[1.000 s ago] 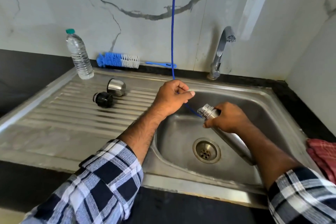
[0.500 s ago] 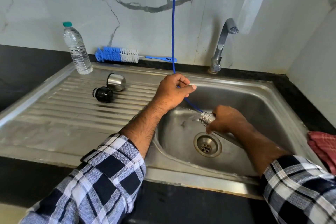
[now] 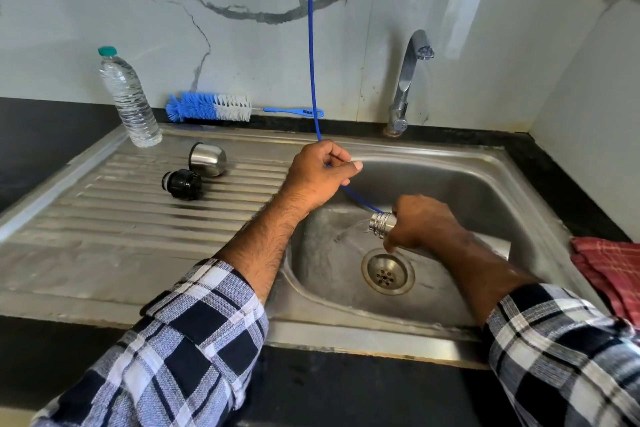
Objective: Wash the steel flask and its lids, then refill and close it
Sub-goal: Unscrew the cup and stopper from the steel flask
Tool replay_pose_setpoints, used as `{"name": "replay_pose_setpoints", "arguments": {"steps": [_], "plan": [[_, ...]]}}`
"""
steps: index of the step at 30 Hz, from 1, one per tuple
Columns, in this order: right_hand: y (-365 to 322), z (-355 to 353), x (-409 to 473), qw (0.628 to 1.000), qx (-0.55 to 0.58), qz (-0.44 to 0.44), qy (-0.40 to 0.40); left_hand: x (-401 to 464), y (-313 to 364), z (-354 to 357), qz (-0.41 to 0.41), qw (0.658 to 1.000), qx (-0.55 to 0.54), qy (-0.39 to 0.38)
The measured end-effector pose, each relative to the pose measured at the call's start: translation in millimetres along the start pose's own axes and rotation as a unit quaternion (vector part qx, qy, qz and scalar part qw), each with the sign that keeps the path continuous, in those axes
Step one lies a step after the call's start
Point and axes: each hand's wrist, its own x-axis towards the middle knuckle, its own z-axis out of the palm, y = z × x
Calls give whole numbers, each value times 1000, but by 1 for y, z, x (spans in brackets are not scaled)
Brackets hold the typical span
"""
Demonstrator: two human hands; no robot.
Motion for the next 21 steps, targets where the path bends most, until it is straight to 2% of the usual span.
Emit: {"name": "replay_pose_setpoints", "arguments": {"steps": [12, 21], "plan": [[-8, -1, -6, 996, -69, -36, 42, -1, 1, 3, 1, 1000, 1, -7], [-22, 0, -15, 974, -184, -97, 94, -2, 2, 6, 0, 1000, -9, -18]]}}
